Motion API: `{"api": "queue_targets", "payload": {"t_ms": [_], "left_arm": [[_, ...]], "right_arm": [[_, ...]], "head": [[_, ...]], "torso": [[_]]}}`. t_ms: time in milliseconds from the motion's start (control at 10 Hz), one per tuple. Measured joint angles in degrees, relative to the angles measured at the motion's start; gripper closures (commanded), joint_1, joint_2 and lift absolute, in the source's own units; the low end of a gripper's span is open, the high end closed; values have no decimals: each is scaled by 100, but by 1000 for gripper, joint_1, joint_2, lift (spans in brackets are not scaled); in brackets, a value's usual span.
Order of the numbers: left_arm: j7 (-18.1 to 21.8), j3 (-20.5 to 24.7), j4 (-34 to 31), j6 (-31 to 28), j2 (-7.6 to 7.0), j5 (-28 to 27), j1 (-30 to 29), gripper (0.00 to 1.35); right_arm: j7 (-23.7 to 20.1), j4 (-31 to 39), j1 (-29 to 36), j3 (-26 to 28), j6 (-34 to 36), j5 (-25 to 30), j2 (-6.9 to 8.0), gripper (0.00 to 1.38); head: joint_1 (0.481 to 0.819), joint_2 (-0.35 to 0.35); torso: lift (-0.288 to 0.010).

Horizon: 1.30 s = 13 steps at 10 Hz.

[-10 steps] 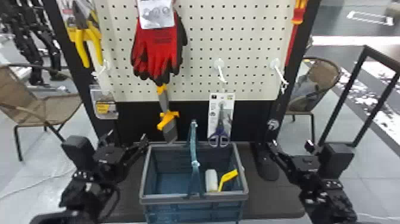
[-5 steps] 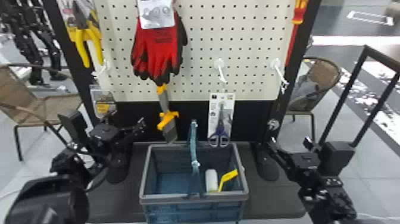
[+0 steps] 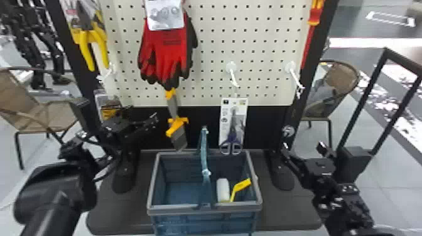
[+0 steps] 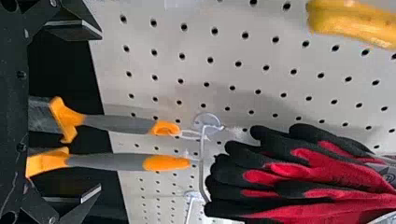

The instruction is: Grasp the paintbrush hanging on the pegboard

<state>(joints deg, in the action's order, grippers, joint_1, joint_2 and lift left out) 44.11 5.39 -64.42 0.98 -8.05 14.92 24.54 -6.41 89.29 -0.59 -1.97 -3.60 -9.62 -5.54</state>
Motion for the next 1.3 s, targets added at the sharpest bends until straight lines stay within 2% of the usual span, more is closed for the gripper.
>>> {"api": "queue_targets", "payload": {"t_ms": [500,1000,1300], "left_arm": [[475,-360,681,-23,132,124,620,160],[765,-521,1076,-177,171,97,946,160],[1046,-579,1226,-479,166,-102,1143,159]], "right_arm": [[-43,-57,-86,-56,0,-14,0,182],[-87,-124,-182,-107,0,-47,-31,182],[-111,-172,-240,-131,-17,-61,-52,182]], "head": [[549,0],[549,0],[549,0]], "torso": [[-100],[-100],[-100]]}}
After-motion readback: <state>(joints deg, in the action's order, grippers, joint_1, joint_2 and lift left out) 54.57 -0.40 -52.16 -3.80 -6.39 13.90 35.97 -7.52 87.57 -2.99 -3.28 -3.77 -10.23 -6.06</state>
